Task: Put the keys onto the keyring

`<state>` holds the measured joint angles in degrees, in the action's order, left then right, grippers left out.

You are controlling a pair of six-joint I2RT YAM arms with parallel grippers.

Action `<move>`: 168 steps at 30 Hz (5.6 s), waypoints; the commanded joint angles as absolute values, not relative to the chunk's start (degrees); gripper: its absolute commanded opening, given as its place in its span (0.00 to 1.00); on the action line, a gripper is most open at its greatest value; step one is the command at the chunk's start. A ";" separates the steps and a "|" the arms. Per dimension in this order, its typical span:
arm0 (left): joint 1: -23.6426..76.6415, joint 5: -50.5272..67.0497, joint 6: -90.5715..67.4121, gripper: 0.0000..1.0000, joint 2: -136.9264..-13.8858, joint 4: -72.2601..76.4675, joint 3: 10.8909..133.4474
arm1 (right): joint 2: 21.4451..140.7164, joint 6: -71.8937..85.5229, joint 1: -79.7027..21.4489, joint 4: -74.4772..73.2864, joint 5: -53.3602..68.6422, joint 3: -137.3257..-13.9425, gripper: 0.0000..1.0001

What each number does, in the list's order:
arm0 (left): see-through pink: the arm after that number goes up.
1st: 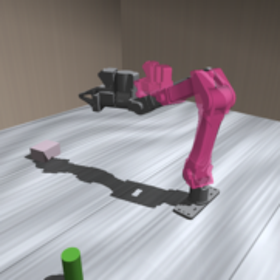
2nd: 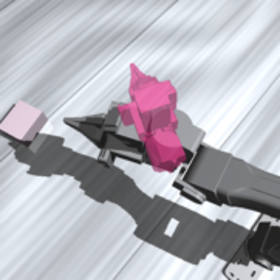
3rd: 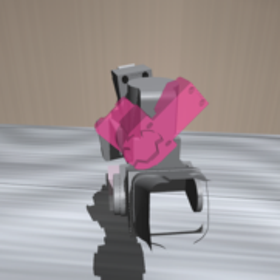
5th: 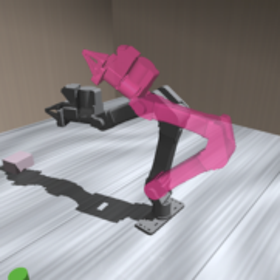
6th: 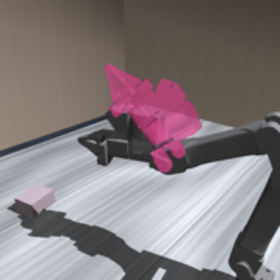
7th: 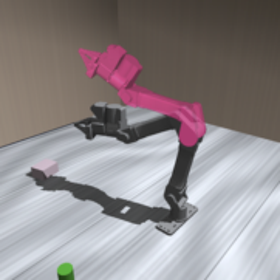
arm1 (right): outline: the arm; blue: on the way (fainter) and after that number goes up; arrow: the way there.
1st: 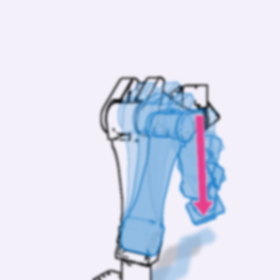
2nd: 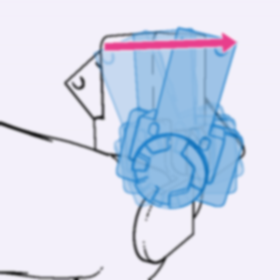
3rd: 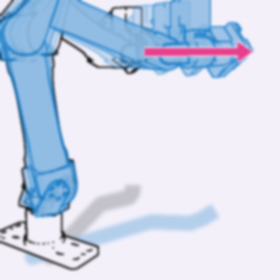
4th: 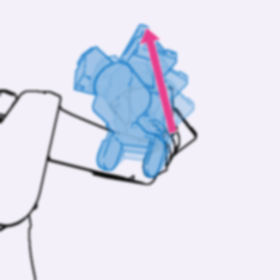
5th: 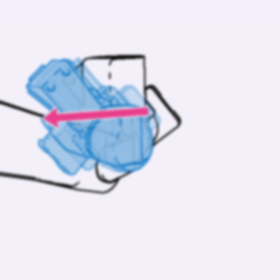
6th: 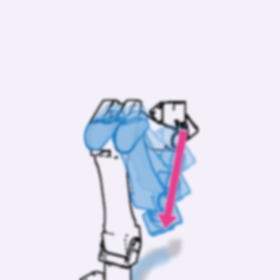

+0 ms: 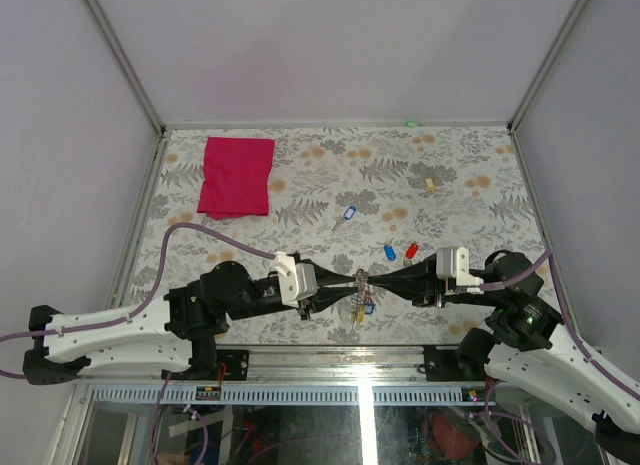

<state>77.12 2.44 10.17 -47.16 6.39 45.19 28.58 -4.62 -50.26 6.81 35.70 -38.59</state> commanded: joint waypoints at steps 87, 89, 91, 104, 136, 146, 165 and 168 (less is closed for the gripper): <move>77.33 12.20 18.63 0.21 -46.66 3.35 48.17 | 30.76 -3.46 -50.62 6.55 46.80 -42.18 0.00; 77.32 11.92 18.55 0.17 -46.58 3.33 48.34 | 30.70 -3.53 -50.62 6.31 46.89 -42.19 0.00; 77.29 11.58 18.54 0.14 -46.62 3.21 48.47 | 30.69 -3.54 -50.62 6.11 46.93 -42.19 0.00; 77.37 9.26 18.31 0.00 -45.92 1.03 48.61 | 28.98 -3.69 -50.61 4.97 46.26 -42.84 0.00; 77.31 0.48 7.49 0.00 -45.83 4.99 47.47 | 27.70 -7.11 -50.60 2.23 41.43 -43.86 0.00; 77.34 3.21 9.71 0.00 -44.51 5.57 46.94 | 26.49 -6.15 -50.57 1.04 37.49 -43.01 0.00; 77.28 3.68 14.91 0.00 -47.53 -3.57 53.09 | 32.21 -9.23 -50.60 -17.13 41.23 -51.93 0.00; 77.34 3.77 15.20 0.00 -48.35 -4.50 53.93 | 33.61 -9.15 -50.58 -18.79 41.82 -53.37 0.00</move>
<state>77.58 4.73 13.58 -48.29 -4.23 50.61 32.64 -8.60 -50.28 -15.35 39.18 -49.39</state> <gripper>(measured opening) 0.010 0.009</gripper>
